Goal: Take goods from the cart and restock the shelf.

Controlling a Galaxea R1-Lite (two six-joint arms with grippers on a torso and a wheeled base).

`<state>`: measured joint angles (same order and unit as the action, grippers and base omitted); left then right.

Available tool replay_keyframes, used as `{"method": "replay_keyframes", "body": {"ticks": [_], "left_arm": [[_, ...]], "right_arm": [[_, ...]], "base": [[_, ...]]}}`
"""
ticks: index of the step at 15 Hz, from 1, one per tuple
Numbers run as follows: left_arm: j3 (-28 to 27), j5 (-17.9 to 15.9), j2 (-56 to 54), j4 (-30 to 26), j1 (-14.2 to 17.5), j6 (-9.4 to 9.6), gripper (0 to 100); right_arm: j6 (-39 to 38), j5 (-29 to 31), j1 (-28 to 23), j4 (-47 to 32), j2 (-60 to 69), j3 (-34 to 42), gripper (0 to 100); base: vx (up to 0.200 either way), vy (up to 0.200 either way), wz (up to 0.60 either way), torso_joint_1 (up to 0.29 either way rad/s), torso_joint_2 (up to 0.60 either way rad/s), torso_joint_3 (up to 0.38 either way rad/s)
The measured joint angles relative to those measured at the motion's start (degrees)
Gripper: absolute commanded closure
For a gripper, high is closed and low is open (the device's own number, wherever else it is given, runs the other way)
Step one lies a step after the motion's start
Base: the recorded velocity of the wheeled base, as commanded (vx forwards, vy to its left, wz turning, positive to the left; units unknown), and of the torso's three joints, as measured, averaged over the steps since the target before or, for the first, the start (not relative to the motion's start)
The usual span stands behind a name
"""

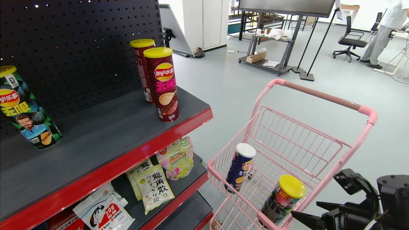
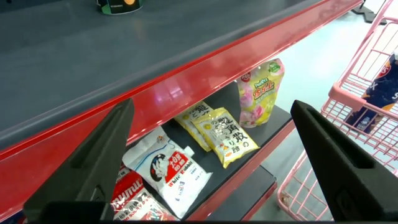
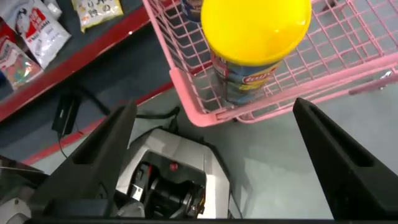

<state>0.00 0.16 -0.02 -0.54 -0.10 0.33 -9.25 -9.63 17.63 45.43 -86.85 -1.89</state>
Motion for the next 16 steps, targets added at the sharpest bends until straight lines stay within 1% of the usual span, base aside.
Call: {"method": "replay_keyframes", "body": {"ticks": [4,8,14,16], "left_arm": [[0.0,0.0,0.0,0.0,0.0,0.00,0],[0.0,0.0,0.0,0.0,0.0,0.02,0],[0.0,0.0,0.0,0.0,0.0,0.02,0],[0.0,0.0,0.0,0.0,0.0,0.02,0]], "right_arm": [[0.1,2.3,0.1,0.6,-5.2,-1.6,0],[0.1,5.8,0.1,5.0,-11.8,-6.1,0],[0.1,6.3,0.4,5.9,-17.5,-8.8,0],[0.2,7.3,0.5,9.1,-19.1,-8.6,0]], "base": [[0.000,0.000,0.00,0.000,0.00,0.000],[0.000,0.000,0.00,0.000,0.00,0.000],[0.000,0.000,0.00,0.000,0.00,0.000],[0.000,0.000,0.00,0.000,0.00,0.000]]}}
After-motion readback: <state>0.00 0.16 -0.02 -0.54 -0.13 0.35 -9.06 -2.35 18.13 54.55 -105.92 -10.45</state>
